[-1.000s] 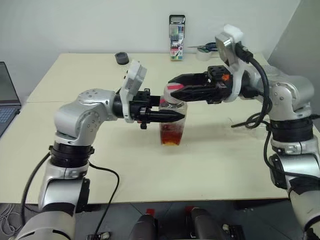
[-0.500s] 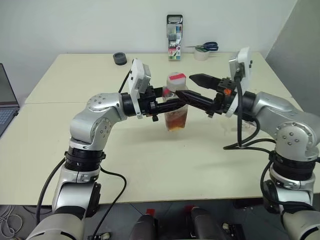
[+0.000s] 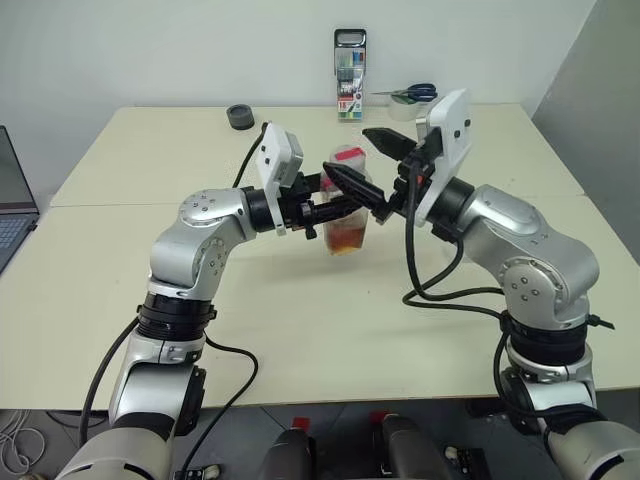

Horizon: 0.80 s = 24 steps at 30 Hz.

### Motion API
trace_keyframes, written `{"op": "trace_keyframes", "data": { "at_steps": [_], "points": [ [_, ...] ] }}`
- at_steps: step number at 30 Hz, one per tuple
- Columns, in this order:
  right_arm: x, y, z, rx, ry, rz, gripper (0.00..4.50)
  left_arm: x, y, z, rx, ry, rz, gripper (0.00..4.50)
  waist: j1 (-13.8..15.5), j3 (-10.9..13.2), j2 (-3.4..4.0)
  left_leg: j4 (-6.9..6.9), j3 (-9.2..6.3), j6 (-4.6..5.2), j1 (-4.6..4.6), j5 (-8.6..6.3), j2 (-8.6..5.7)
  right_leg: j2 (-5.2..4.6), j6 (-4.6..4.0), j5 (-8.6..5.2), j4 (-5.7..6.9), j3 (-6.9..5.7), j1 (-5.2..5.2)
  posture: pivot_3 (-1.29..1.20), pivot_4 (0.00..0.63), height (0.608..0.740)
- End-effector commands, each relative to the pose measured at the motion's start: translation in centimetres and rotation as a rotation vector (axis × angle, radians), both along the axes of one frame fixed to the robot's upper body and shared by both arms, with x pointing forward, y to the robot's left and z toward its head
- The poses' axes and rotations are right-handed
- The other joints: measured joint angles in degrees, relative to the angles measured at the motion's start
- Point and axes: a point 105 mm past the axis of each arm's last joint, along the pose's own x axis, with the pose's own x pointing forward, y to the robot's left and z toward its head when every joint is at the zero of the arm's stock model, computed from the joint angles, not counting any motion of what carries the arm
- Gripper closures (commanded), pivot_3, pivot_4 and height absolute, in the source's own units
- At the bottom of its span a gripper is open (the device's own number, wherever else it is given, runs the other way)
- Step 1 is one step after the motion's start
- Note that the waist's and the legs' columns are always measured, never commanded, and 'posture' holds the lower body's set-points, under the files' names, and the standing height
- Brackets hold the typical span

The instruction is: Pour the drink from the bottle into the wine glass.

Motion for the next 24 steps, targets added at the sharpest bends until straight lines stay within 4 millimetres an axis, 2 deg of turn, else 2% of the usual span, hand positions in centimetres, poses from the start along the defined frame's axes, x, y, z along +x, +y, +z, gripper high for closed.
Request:
{"op": "trace_keyframes", "data": {
  "at_steps": [1,4,5,15,21,24],
  "points": [
    [-1.1,-0.3,1.4,0.018,-0.078,0.016,0.05,-0.2,-0.3,1.6,-0.013,-0.074,-0.015,2.59,0.0,0.0,0.0,0.0,0.0,0.0,0.0,0.0,0.0,0.0,0.0,0.0,0.0,-0.01,0.0,0.0,0.15,0.74],
    [-1.5,-0.2,1.0,0.003,-0.065,0.043,0.59,-0.1,-0.3,1.6,-0.009,-0.075,-0.02,2.59,0.0,0.0,0.0,0.0,-0.01,0.0,0.0,0.0,0.01,0.0,0.0,0.0,0.0,-0.01,0.0,0.0,0.15,0.74],
    [-1.6,-0.1,0.8,-0.004,-0.059,0.053,0.89,-0.2,-0.3,1.6,-0.007,-0.076,-0.024,2.59,0.0,0.0,0.0,0.0,0.0,0.0,0.0,0.0,0.01,0.0,0.0,0.0,0.0,0.0,0.0,0.0,0.15,0.74],
    [-1.6,0.4,-0.2,-0.041,-0.038,0.086,4.4,-0.8,-1.0,2.1,-0.017,-0.093,-0.052,2.59,0.0,0.0,0.0,0.0,0.0,0.01,0.01,0.0,0.02,0.03,0.0,0.0,0.01,0.01,0.01,0.0,0.15,0.74],
    [-1.4,0.3,-0.2,-0.035,-0.036,0.089,4.46,-1.0,-0.9,2.1,-0.019,-0.092,-0.051,2.59,0.0,0.0,0.0,0.0,0.0,0.01,0.01,0.0,0.01,0.03,0.0,0.0,0.01,0.01,0.01,0.0,0.15,0.74],
    [-1.2,0.2,0.2,-0.023,-0.042,0.085,3.94,-0.9,-0.8,2.1,-0.018,-0.091,-0.048,2.59,0.0,0.0,0.0,0.0,0.0,0.01,0.01,0.0,0.02,0.03,0.0,0.0,0.01,0.0,0.01,0.0,0.15,0.74]
  ]
}}
